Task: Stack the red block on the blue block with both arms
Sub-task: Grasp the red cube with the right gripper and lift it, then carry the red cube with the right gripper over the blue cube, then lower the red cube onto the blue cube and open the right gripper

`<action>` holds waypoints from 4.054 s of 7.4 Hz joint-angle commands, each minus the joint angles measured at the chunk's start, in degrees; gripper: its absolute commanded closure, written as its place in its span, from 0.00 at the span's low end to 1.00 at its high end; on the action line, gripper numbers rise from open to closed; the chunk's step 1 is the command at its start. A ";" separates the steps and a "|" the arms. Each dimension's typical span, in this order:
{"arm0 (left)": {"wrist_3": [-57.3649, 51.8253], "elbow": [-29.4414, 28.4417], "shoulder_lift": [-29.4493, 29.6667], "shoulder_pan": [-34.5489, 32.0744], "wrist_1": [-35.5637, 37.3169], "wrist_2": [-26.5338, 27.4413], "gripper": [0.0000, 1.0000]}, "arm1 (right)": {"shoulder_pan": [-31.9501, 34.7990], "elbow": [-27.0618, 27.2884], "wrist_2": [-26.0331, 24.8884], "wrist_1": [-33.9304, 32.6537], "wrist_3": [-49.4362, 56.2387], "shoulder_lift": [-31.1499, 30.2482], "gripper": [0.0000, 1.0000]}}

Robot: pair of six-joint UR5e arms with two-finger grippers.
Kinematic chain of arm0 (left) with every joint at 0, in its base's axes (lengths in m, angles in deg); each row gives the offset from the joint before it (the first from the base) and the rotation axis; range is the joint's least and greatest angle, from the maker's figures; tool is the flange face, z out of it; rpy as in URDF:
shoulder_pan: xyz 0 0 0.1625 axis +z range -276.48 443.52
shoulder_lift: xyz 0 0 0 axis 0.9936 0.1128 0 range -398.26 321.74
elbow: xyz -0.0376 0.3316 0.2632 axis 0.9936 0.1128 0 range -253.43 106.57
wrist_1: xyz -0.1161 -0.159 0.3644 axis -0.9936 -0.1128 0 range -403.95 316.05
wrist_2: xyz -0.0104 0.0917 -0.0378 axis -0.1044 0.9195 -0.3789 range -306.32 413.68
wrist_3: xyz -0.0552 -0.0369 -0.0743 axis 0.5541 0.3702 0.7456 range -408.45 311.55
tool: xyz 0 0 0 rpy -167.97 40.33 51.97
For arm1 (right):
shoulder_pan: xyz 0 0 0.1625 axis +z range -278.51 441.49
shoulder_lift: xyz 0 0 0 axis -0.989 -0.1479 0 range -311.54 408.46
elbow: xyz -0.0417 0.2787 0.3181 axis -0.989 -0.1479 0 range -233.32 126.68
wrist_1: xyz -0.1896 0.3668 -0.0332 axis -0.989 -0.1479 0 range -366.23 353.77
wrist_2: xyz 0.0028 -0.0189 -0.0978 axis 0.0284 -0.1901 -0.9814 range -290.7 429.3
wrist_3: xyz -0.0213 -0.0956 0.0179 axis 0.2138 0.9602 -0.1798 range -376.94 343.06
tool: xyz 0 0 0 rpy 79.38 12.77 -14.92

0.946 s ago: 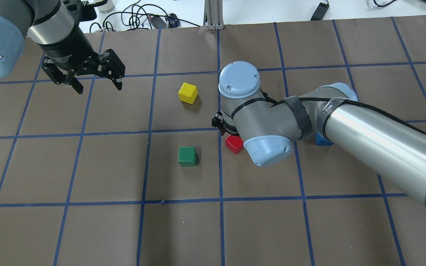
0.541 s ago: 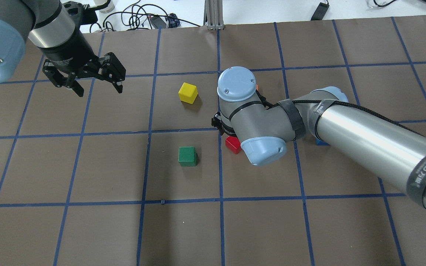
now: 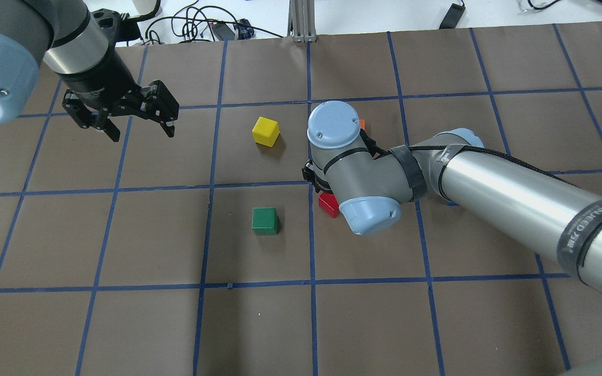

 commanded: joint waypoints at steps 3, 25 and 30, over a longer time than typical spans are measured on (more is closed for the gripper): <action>-0.06 0.06 0.14 -0.06 -0.10 0.03 0.00 | -0.96 -0.75 -1.11 1.06 0.17 -0.96 1.00; -0.85 -0.03 1.29 -0.06 -0.01 0.04 0.00 | -32.00 10.75 2.57 3.18 61.25 -15.56 1.00; -0.85 -0.03 1.37 -0.06 -0.01 0.04 0.00 | -32.00 11.02 1.70 2.74 61.96 -15.30 1.00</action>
